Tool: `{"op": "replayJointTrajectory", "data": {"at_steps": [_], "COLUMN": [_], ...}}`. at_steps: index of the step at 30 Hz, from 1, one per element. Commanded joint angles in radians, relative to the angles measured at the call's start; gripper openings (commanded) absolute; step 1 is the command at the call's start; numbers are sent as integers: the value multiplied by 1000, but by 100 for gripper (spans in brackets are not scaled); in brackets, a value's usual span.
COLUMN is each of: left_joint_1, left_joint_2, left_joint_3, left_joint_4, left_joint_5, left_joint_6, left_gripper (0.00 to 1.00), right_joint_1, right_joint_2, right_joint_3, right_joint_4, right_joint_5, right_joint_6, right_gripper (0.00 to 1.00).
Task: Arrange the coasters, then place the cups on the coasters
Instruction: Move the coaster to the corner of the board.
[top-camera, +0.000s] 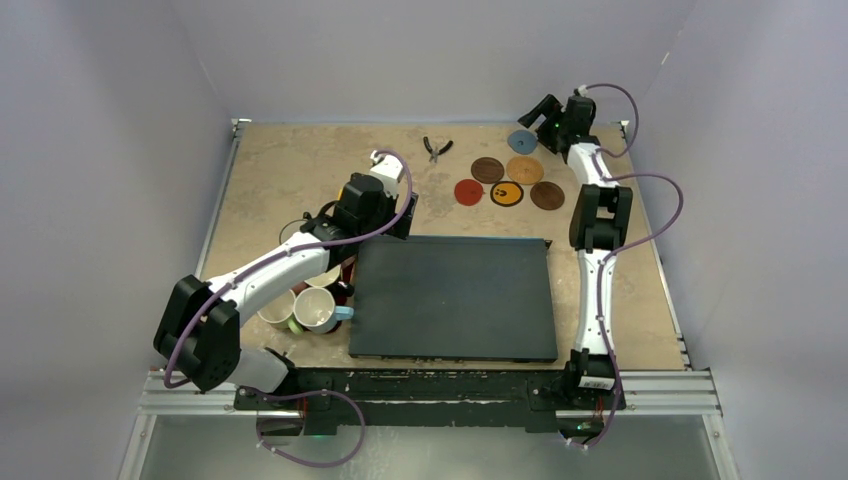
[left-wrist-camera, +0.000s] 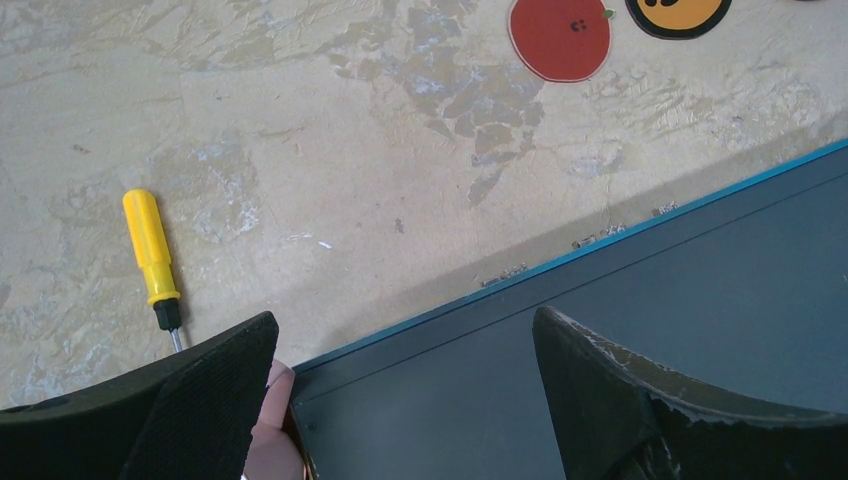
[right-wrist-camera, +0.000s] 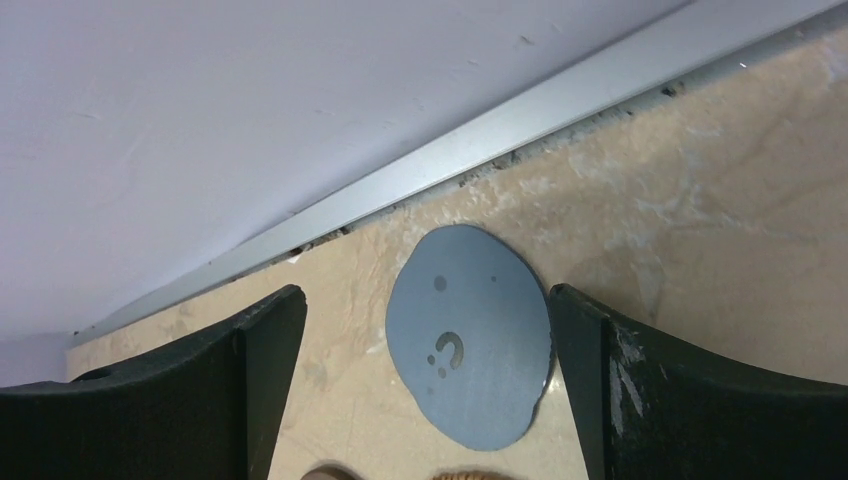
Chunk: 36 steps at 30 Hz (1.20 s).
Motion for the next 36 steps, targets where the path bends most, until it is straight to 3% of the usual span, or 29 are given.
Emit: {"op": "replayJointTrajectory", "data": {"at_steps": [1, 9, 36], "left_joint_1": [6, 4, 5], "left_joint_2": [0, 0, -8], "left_joint_3": [25, 25, 26], "left_joint_4": [26, 27, 27], "left_joint_5": [6, 27, 36], "left_joint_6": [-3, -11, -10], "left_gripper": [93, 94, 93], "right_joint_1": [4, 11, 44], "right_joint_2": [107, 130, 70], "right_joint_3": [50, 55, -48], "right_joint_4": [-118, -68, -139], "right_joint_5": [-73, -243, -300], "right_joint_6": [-39, -88, -246], "right_gripper": [95, 96, 95]}}
